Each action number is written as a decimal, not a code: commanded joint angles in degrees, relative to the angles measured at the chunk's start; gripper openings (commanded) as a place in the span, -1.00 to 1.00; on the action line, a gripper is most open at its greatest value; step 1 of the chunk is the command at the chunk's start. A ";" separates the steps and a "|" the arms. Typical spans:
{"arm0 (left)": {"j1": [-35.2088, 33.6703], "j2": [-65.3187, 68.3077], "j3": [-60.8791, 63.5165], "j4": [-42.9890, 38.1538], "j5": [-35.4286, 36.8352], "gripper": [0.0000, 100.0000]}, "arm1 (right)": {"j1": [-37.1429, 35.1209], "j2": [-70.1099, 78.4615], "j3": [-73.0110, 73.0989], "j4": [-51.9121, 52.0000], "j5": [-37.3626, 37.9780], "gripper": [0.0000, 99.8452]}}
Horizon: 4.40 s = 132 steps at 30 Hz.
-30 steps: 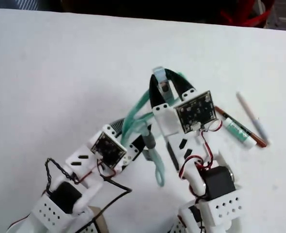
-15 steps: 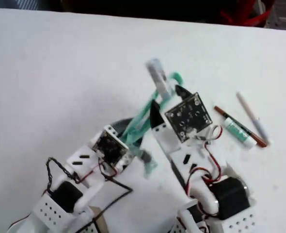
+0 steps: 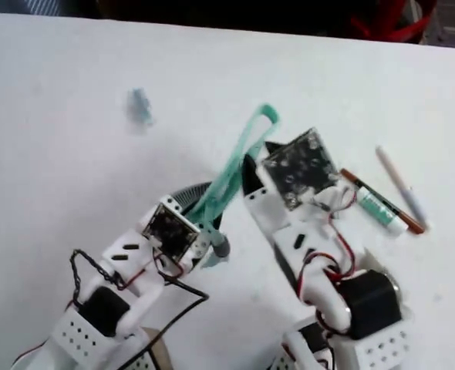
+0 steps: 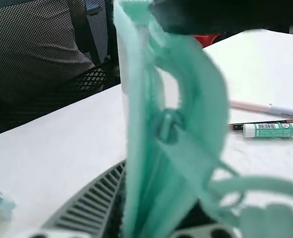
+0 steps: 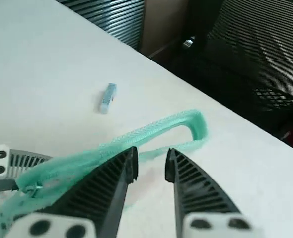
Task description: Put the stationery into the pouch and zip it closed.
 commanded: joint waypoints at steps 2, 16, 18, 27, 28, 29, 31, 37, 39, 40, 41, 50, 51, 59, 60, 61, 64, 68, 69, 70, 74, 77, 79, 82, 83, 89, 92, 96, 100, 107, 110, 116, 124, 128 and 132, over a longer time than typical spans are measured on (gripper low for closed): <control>-0.84 -1.01 -4.84 0.09 0.70 -0.95 | 4.00 -0.75 -3.25 0.13 0.09 -0.82; -26.07 -1.10 -34.55 15.82 0.62 -0.95 | 11.47 2.95 -0.70 -6.73 -8.26 -0.82; -33.45 -1.10 -36.92 15.91 0.62 -0.95 | 8.66 8.04 -0.35 -9.54 -8.18 -0.82; -60.00 -1.01 -38.07 15.56 0.53 -0.95 | -12.09 43.47 -16.26 -12.62 -5.19 -0.82; -61.49 -1.01 -37.27 15.47 0.44 -0.95 | -14.46 46.64 -18.37 -13.58 -4.66 -0.82; -62.90 -1.01 -36.40 15.47 -0.18 -0.95 | -16.40 49.80 -20.13 -15.16 -4.48 -0.82; -64.66 -1.01 -33.85 14.51 -2.37 -0.95 | -18.68 56.31 -23.65 -19.03 -4.66 -0.82; -67.65 -1.01 -24.09 7.56 -4.13 -0.95 | -20.62 76.88 -36.40 -26.24 -9.32 -0.48; -67.74 -1.01 -22.07 5.27 -4.13 -0.95 | -20.88 82.15 -41.23 -26.24 -10.55 -0.44; -67.74 -1.01 -21.27 4.04 -4.13 -0.95 | -20.88 84.53 -43.78 -26.33 -10.37 -0.45; -67.82 -1.01 -20.66 2.99 -4.13 -0.95 | -20.62 86.73 -46.68 -26.33 -10.37 -0.47; -82.59 -1.01 -15.03 -1.49 -4.31 -0.95 | -18.77 99.12 -73.67 -16.22 -10.73 -0.48; -83.82 -1.01 -12.75 -2.81 -4.75 -0.95 | -18.86 100.62 -76.66 -15.60 -10.81 -0.48; -86.37 -1.01 1.93 -10.46 -12.13 -0.95 | -17.80 116.79 -96.79 -15.25 -10.73 -0.67; -86.29 -1.01 2.73 -10.46 -12.13 -0.95 | -17.71 118.55 -98.55 -15.25 -10.64 -0.66; -86.11 -1.01 3.34 -10.46 -12.13 -0.95 | -17.45 120.13 -99.96 -14.73 -10.46 -0.63; -85.67 -1.01 4.57 -10.46 -11.87 -0.95 | -16.22 123.21 -104.53 -11.12 -10.55 -0.53; -82.33 -1.01 6.77 -10.46 -12.13 -0.95 | -14.20 125.32 -106.02 -9.80 -10.73 -0.55; -81.36 -1.01 7.30 -10.46 -12.22 -0.95 | -14.64 125.93 -106.11 -9.80 -10.73 -0.57; -80.57 -1.01 7.82 -10.46 -12.22 -0.95 | -15.08 126.46 -105.67 -10.07 -10.73 -0.58; -78.29 -1.01 8.97 -10.46 -11.87 -0.95 | -15.25 131.30 -105.67 -11.74 -11.16 -0.66; -77.32 -1.01 8.88 -10.46 -11.78 -0.95 | -15.25 131.91 -108.66 -10.77 -14.51 -0.67; -77.32 -1.01 8.70 -10.46 -11.78 -0.95 | -15.25 132.09 -108.66 -10.33 -15.12 -0.67; -76.79 -1.10 6.77 -10.55 -9.85 -0.95 | -15.16 131.56 -109.89 -5.67 -15.30 -0.67; -76.44 -1.10 5.80 -10.55 -8.00 -0.95 | -15.16 131.03 -111.65 -3.65 -15.30 -0.67; -65.45 -1.10 0.44 -10.46 -2.29 -0.95 | -15.16 127.52 -126.42 11.47 -14.95 -0.67; -54.81 -1.10 -1.67 -10.11 -2.37 -0.95 | -14.02 122.33 -126.07 16.22 -14.86 -0.67; -39.69 -1.01 -4.84 -10.46 -2.46 -0.95 | -11.12 113.54 -126.24 26.59 -14.86 -0.67; -27.65 -0.75 -8.00 -10.55 -2.55 -0.95 | -6.20 102.73 -126.33 34.77 -14.86 -0.67; -17.63 -0.66 -10.20 -10.64 -2.64 -0.95 | 16.48 87.78 -123.52 34.77 -13.63 -0.67; -13.93 -0.22 -9.58 -12.57 -2.20 -0.95 | 24.84 82.15 -113.93 34.77 -7.82 -0.67; -9.10 13.93 -13.89 -18.46 -1.41 -0.95 | 34.42 73.19 -86.95 33.27 4.75 -0.67; -7.43 39.34 -25.41 -18.46 7.03 -0.95 | 46.99 80.48 -67.25 19.38 21.01 -0.67; -3.74 40.92 -24.88 -18.11 7.21 -0.95 | 48.92 87.69 -66.90 17.10 25.93 -0.67; -1.19 38.29 -21.19 -18.29 6.95 -0.95 | 49.80 95.08 -68.92 15.78 31.12 -0.67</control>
